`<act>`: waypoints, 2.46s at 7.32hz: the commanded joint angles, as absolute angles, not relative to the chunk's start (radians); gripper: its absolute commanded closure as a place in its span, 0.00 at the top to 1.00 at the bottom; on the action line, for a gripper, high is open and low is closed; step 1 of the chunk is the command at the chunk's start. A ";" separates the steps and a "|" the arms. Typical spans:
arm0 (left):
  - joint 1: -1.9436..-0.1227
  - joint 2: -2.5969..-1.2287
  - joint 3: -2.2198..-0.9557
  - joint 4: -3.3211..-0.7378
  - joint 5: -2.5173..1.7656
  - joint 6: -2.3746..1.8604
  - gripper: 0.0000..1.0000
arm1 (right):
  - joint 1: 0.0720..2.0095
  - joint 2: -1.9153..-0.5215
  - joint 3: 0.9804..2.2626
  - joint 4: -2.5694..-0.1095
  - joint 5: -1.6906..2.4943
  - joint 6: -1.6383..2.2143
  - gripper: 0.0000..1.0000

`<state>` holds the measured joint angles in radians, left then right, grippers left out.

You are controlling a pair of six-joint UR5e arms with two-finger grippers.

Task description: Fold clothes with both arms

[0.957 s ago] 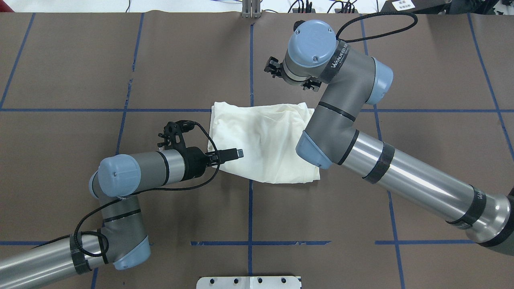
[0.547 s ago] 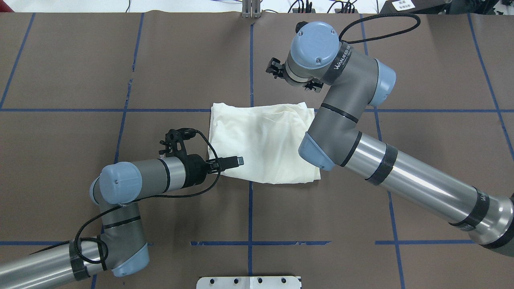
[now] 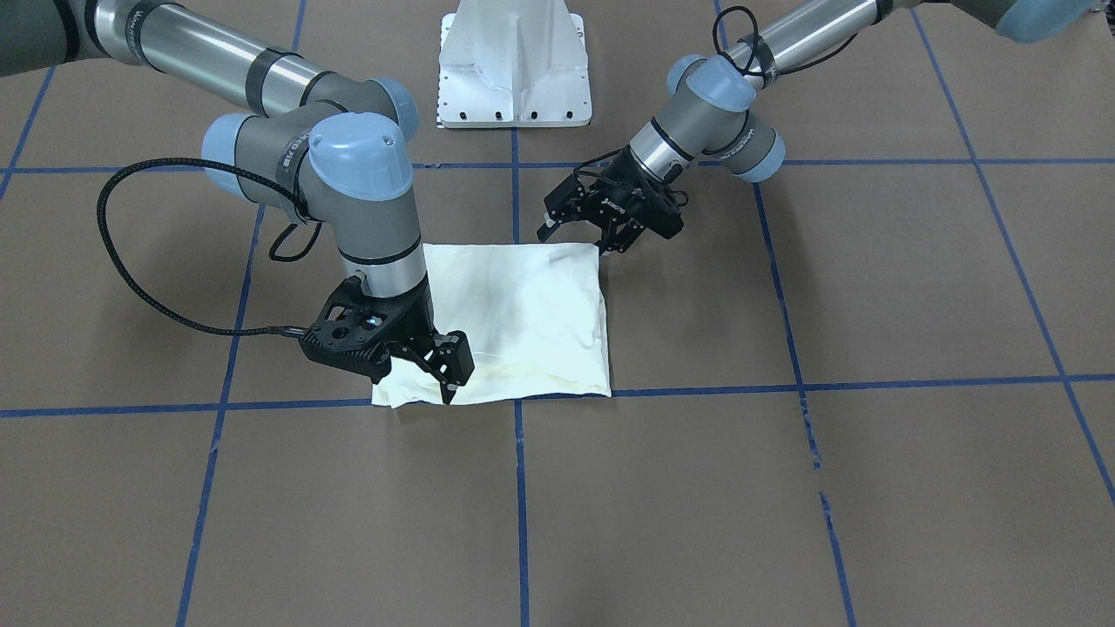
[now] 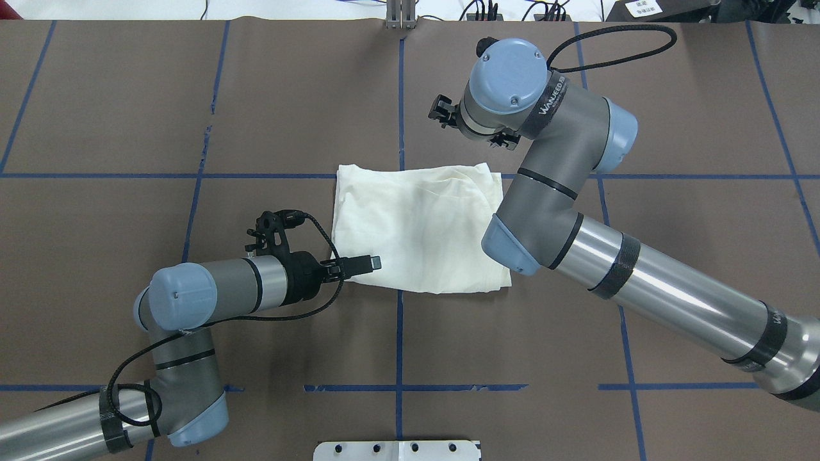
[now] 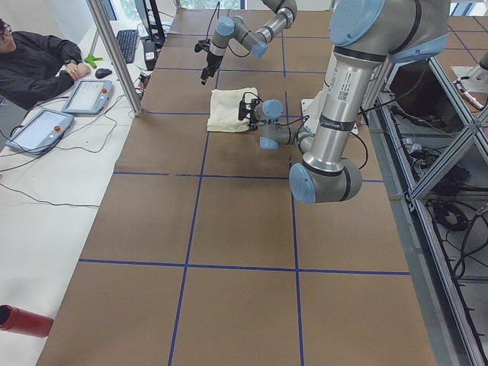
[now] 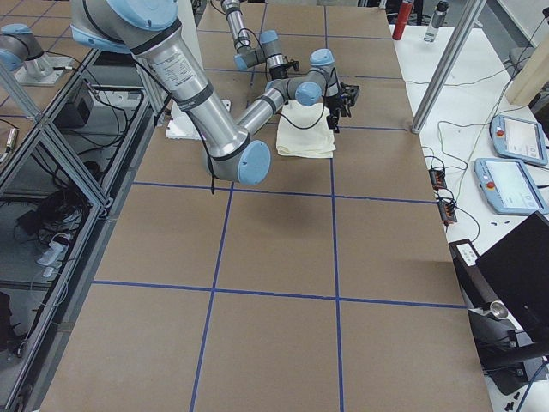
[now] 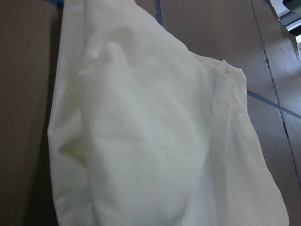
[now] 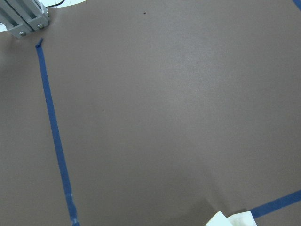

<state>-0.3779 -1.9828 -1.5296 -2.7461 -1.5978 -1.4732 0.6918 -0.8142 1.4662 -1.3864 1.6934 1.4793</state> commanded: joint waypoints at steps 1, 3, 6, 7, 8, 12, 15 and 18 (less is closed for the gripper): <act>-0.396 -1.918 -1.624 -2.738 -1.665 -1.451 0.99 | 0.692 -0.816 1.466 -1.385 1.694 1.479 1.00; -0.402 -1.913 -1.672 -2.735 -1.675 -1.448 0.99 | 0.693 -0.816 1.468 -1.385 1.698 1.471 1.00; -0.399 -1.968 -1.684 -2.662 -1.628 -1.456 0.99 | 0.693 -0.815 1.470 -1.385 1.698 1.468 1.00; -0.394 -1.970 -1.677 -2.649 -1.628 -1.456 0.99 | 0.693 -0.815 1.470 -1.384 1.700 1.468 1.00; -0.390 -1.974 -1.664 -2.649 -1.626 -1.457 0.99 | 0.693 -0.816 1.470 -1.384 1.701 1.468 1.00; -0.388 -1.982 -1.572 -2.663 -1.624 -1.454 0.99 | 0.693 -0.816 1.470 -1.384 1.701 1.468 1.00; -0.387 -2.006 -1.508 -2.663 -1.592 -1.453 0.99 | 0.696 -0.816 1.470 -1.384 1.701 1.460 1.00; -0.393 -2.006 -1.532 -2.660 -1.601 -1.445 0.99 | 0.698 -0.815 1.470 -1.384 1.704 1.460 1.00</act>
<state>-0.3887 -2.0075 -1.5179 -2.6627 -1.5963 -1.4499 0.6969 -0.8159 1.4695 -1.3837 1.7029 1.4604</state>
